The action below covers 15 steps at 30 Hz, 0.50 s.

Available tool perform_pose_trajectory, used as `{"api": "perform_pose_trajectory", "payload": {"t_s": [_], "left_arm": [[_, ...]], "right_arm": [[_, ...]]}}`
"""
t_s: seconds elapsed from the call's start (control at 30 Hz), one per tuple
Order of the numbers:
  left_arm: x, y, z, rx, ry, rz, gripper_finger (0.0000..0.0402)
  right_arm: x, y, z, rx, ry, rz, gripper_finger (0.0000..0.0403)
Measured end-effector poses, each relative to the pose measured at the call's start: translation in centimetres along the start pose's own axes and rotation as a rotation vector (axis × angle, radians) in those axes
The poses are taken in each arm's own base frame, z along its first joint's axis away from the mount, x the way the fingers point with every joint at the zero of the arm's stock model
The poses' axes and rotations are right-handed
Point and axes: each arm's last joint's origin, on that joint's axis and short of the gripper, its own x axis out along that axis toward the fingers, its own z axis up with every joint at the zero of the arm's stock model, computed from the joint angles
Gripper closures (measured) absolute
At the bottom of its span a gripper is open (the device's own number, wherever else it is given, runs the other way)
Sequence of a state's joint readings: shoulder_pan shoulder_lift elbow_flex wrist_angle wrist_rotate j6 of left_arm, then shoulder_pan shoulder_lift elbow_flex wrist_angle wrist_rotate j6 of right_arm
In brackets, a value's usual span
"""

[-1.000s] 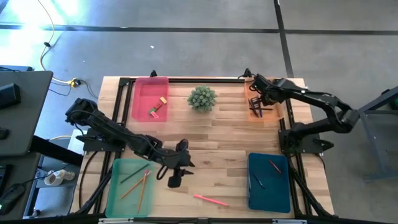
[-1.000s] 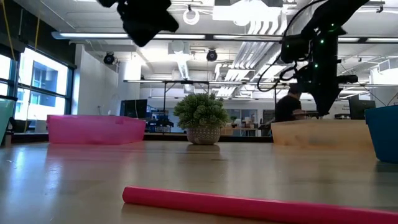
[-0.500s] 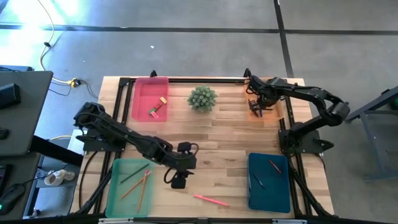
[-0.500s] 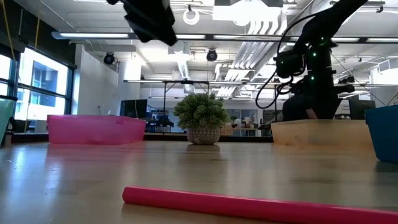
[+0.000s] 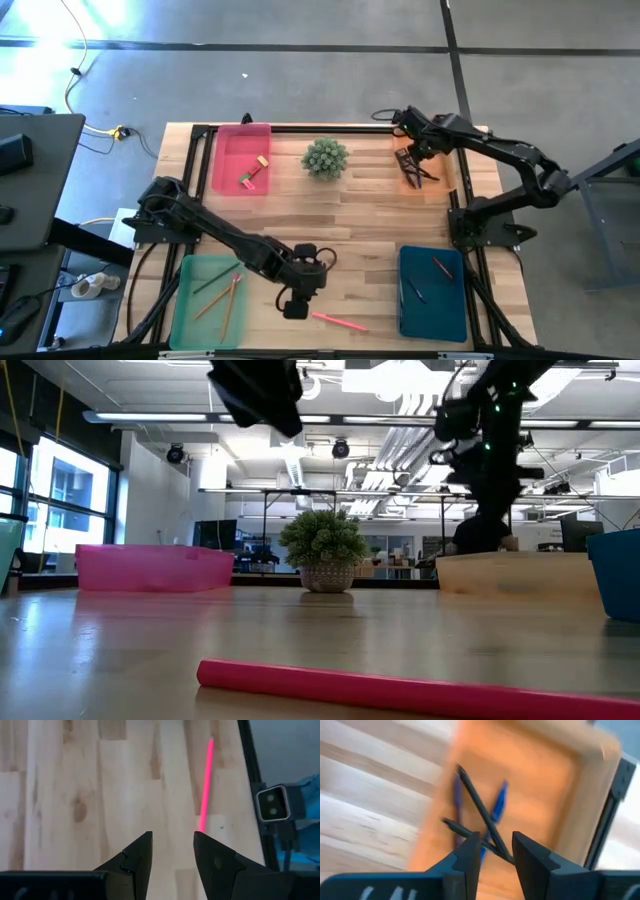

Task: Sort crayons/erasers/pens/pencils in bins
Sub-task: Put the pink pencil into the green bin

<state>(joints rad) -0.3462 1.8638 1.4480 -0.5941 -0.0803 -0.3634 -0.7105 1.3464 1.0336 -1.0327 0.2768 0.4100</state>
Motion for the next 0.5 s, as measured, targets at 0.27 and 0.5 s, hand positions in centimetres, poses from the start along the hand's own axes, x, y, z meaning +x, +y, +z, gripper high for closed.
{"api": "perform_pose_trajectory", "payload": {"t_s": [0.27, 0.5], "left_arm": [[1.9, -1.3, -0.2, -0.031, 0.052, 0.003, 0.0271], [3.6, -2.8, -1.5, -0.014, 0.104, -0.001, 0.0271]], "right_arm": [[-6.4, 2.3, 0.8, -0.012, -0.155, 0.115, 0.0304], [-10.6, 3.7, 0.5, 0.055, -0.258, 0.169, 0.0304]]}}
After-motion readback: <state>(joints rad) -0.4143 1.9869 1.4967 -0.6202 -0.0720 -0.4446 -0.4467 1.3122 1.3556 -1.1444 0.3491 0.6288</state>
